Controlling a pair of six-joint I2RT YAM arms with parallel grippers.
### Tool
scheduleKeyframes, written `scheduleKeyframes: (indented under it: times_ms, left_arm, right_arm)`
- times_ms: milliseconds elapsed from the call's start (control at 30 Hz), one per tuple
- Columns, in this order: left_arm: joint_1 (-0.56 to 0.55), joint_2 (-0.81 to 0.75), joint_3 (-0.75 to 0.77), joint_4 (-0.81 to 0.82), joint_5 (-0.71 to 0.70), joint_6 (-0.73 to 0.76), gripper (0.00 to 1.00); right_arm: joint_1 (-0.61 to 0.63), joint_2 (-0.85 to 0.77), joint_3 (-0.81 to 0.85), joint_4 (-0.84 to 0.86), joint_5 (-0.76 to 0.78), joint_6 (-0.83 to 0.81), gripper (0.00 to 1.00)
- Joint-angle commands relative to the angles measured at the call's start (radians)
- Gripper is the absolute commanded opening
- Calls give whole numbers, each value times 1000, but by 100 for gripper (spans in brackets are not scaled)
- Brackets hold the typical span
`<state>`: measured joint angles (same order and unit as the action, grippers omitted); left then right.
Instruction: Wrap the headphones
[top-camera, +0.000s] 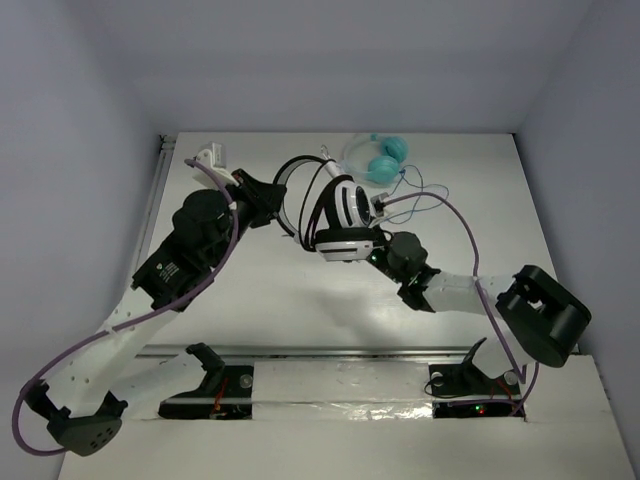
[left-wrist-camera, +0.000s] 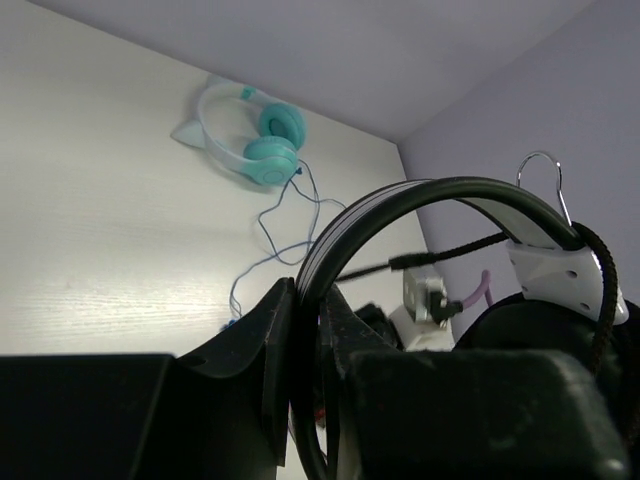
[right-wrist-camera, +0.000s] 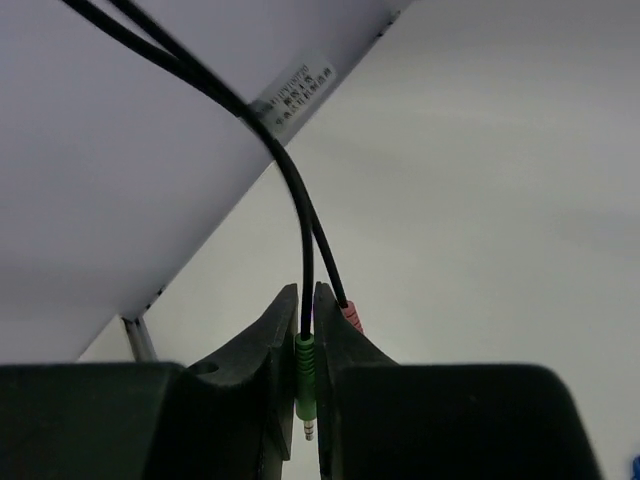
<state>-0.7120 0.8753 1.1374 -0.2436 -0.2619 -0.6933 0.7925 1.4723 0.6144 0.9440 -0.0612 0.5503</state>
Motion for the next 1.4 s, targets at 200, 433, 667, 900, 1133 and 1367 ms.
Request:
scheduleKeyframes:
  times_ms: [200,433,667,900,1133,1367]
  left_arm:
    - [-4,145,125,370,-286,-5,0]
    - [-4,246,-53,515,-398,-78,0]
    - [-4,297,-201,601,-537,-41,0]
    - [-13,304,-387,622,-619,-28,0]
    - [-92,255,-620,650,-542,-110,0]
    - [-147,222,-726,606,-456,-225,0]
  right_arm:
    - [213,55,-79,157,240,160,0]
    - [328,103,-116,266,391,414,0]
    - [409,44,-191,348,431,623,0]
    - [419,-9,-157,147,508,603,0]
    - [419,-17,-10,-40,655,574,0]
    - [419,89,114,-157,828,643,0]
